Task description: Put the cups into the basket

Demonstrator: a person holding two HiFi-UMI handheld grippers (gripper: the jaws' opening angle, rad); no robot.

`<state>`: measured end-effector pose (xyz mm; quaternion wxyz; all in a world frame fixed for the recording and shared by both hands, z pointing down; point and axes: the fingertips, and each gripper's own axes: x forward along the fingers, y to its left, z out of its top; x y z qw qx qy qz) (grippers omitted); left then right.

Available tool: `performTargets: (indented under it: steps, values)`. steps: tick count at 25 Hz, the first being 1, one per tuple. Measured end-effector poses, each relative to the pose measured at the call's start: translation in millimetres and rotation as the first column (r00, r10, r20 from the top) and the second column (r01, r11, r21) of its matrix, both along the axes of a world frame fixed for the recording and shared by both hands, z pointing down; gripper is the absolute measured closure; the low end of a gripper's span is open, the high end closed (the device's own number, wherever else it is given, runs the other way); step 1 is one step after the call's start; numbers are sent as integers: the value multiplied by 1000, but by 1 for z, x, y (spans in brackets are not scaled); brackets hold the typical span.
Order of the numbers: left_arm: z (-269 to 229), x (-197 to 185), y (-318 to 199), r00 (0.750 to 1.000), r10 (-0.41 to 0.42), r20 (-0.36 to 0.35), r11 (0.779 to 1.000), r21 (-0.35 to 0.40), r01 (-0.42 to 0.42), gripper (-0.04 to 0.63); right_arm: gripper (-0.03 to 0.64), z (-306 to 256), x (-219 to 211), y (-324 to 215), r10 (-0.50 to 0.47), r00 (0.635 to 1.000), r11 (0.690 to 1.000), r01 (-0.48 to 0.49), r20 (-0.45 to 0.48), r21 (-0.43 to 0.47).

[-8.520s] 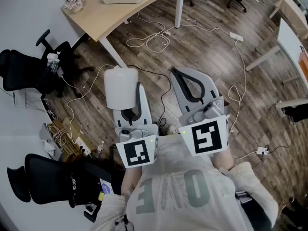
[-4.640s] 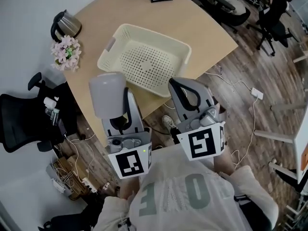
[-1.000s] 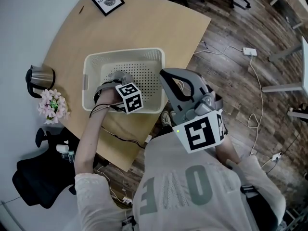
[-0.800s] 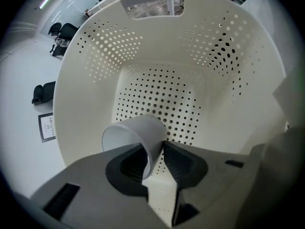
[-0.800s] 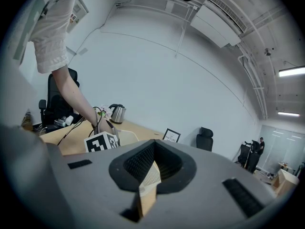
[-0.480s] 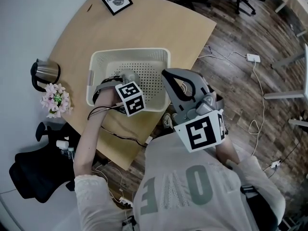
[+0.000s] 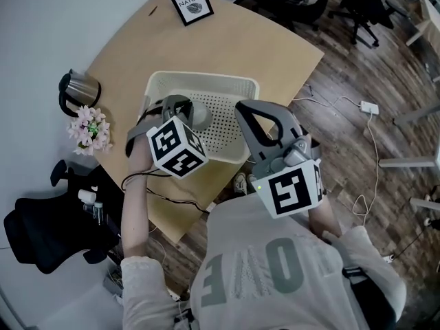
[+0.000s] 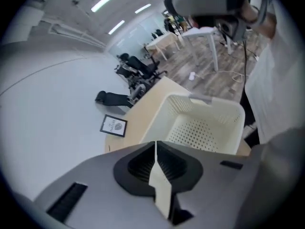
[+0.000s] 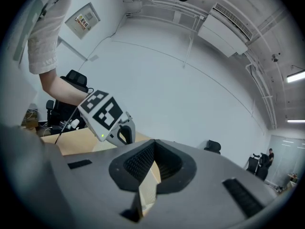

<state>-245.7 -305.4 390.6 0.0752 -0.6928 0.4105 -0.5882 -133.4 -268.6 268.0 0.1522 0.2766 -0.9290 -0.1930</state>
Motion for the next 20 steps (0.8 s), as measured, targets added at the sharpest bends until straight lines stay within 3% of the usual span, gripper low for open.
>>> performTargets:
  steps: [2,4,5,7,9,10,12,13,14,15,16,17,20]
  values:
    - [-30,4,1,995,-43,-93,993,108,53,581,620,-4,-5,1,-18,1000,1000,18,5,14]
    - [-63,8,3,978,-78,-193,963,240,124,581,618,-8,-9,1,-36,999,999,35,11,27]
    - [-81,7,5,963,-95,-252,931,319,176,583,620,-10,-11,2,-45,999,998,44,13,33]
    - [-117,0,14,913,-122,-388,835,458,306,586,620,-13,-17,4,-66,998,997,65,17,42]
    - [-144,-6,29,836,-116,-537,735,520,435,586,620,-16,-23,6,-91,995,995,89,30,44]
    - [-153,-5,39,779,-93,-620,694,521,497,586,620,-18,-26,8,-105,994,994,103,41,40]
    - [-162,0,60,627,-16,-779,611,489,623,586,620,-20,-30,13,-129,989,992,128,73,23]
    - [-162,3,71,564,17,-826,567,472,674,586,620,-20,-31,16,-137,987,991,136,89,15]
    - [-159,4,82,534,29,-845,524,467,712,586,620,-20,-33,19,-142,985,990,142,100,12]
    - [-155,3,92,532,23,-847,481,475,737,585,620,-19,-35,22,-146,984,989,146,105,13]
    - [-152,2,99,544,5,-839,443,490,751,586,620,-18,-38,26,-152,983,988,151,103,19]
    - [-149,2,105,559,-19,-829,419,502,757,586,620,-17,-41,30,-160,982,987,158,100,26]
    - [-146,0,115,571,-52,-819,399,507,764,586,620,-15,-50,38,-192,976,981,191,100,19]
